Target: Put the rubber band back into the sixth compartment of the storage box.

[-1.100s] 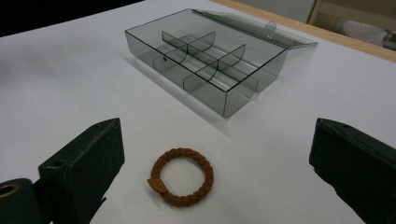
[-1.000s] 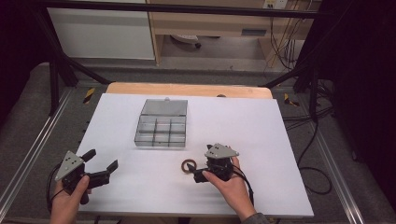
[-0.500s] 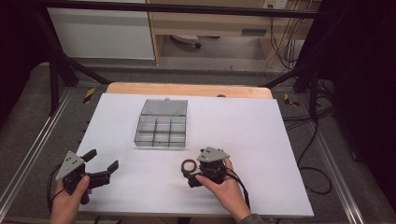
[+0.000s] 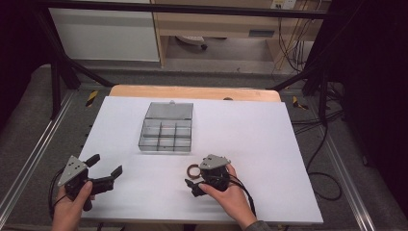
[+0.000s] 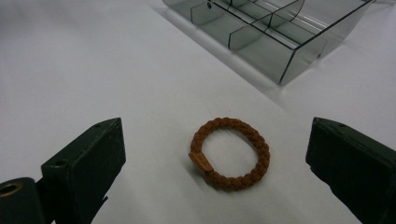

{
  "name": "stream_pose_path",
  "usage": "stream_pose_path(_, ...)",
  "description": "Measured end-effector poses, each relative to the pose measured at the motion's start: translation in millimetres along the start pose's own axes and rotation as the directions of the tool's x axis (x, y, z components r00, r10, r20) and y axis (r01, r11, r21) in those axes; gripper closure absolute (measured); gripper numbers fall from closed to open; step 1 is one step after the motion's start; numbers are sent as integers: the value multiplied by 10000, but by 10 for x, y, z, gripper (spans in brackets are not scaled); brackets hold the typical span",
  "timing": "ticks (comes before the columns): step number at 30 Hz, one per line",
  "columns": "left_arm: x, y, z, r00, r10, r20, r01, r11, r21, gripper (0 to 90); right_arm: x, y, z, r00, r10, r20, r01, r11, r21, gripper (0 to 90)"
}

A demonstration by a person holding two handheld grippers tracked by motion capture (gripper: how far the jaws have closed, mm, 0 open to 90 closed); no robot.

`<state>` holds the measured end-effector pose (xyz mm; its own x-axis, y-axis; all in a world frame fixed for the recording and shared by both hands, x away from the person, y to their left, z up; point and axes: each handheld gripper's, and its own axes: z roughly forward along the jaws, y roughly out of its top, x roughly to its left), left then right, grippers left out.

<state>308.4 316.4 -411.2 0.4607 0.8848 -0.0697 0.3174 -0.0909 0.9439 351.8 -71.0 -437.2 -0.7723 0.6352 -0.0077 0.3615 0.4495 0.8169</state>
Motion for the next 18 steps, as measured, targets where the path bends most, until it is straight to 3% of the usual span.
stream_pose_path(9, 0, -4, 3, 10000, 21, 11, -21, 9999, 106, 50, 39, -17, 47, 9996, -261, -81, 264, 9990, 366, 72)
stream_pose_path(13, -4, -3, 8, 10000, 43, 32, -43, 9999, 105, 50, 54, -13, 44, 9986, -523, -16, 523, 9983, 260, 227)
stream_pose_path(16, -3, -3, 10, 10000, 66, 25, -66, 9999, 118, 50, 46, 0, 37, 9989, -479, -1, 479, 9988, 122, 286)
stream_pose_path(18, -3, -3, 10, 10000, 39, 5, -39, 9999, 105, 50, 16, 22, 35, 9993, -386, 17, 387, 9992, -112, 375)
